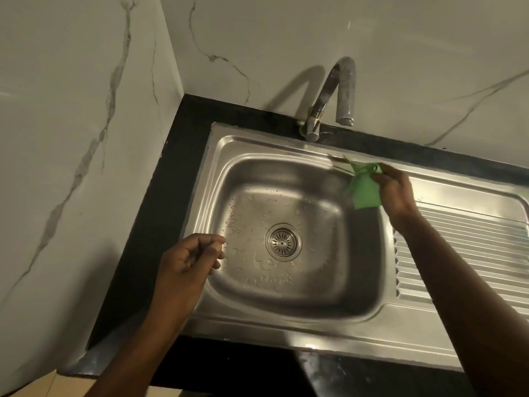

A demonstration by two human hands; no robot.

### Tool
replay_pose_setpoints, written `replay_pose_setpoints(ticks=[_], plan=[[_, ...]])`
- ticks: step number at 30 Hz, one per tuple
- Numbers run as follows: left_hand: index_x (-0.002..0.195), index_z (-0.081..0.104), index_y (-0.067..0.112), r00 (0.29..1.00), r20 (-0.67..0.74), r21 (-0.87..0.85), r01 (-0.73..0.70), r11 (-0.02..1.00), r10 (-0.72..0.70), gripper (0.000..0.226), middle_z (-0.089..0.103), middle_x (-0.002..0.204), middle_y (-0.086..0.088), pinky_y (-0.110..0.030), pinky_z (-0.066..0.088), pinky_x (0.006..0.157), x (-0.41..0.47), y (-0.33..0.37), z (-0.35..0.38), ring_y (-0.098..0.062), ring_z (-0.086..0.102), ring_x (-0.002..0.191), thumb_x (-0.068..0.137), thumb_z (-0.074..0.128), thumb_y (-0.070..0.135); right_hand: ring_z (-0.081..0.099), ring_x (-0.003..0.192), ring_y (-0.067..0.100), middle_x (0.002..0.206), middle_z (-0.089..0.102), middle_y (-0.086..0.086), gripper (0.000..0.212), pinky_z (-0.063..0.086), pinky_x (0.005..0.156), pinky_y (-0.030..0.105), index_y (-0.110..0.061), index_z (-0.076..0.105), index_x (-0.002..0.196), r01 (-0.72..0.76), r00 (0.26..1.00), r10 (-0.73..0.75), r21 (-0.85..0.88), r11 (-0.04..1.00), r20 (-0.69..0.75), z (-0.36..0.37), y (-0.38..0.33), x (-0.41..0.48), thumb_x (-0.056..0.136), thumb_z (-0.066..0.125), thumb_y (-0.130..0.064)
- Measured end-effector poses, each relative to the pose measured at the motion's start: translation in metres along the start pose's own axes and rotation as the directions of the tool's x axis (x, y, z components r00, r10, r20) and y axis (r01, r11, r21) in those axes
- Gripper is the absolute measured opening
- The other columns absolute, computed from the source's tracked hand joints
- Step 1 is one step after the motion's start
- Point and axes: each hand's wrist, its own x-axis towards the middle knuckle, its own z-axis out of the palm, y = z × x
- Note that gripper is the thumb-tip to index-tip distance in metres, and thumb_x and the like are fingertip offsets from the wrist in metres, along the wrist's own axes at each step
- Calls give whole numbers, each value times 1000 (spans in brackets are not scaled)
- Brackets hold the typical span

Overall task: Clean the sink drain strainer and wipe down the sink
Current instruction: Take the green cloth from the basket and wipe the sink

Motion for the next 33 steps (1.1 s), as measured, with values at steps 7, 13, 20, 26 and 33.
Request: replay_pose_setpoints(ticks=[7,13,20,26,33], plan=[[96,81,32,1000,25,-22,-14,1000,15,25,78,86,-3,-21,60,70,-3,3,10,-11,71,74,98,67,11,60,128,39,141,61,19,44,50,109,48,-8,59,141,-107,993,92,-211,972,-79,-8,9,29,98,56,-7],[96,81,32,1000,10,-12,-7,1000,7,25,78,87,-3,-23,60,71,-6,-1,9,-14,72,77,99,67,11,35,150,38,164,37,17,68,29,124,46,-8,37,158,-15,990,-75,-633,774,-116,28,45,12,100,60,-34],[97,79,36,1000,-26,-15,13,1000,-13,24,78,86,2,-22,61,73,-8,-4,-4,-12,72,75,99,67,15,27,156,35,166,35,15,56,19,127,55,-8,39,157,14,969,-203,-788,616,-141,72,45,7,105,51,-26],[98,80,29,998,-32,-11,53,999,-54,21,78,86,-1,-24,61,74,-10,-9,-7,-14,73,77,98,67,12,43,145,29,151,58,6,48,34,117,45,-17,57,144,112,934,-321,-722,683,-159,160,6,-13,97,47,-18],[102,78,25,994,-66,0,85,996,-85,14,78,87,5,-25,61,76,-18,-13,-7,-16,74,83,99,66,18,39,151,32,155,54,6,52,34,124,48,-24,56,147,377,911,-410,-507,775,50,278,-57,-53,97,55,-8]])
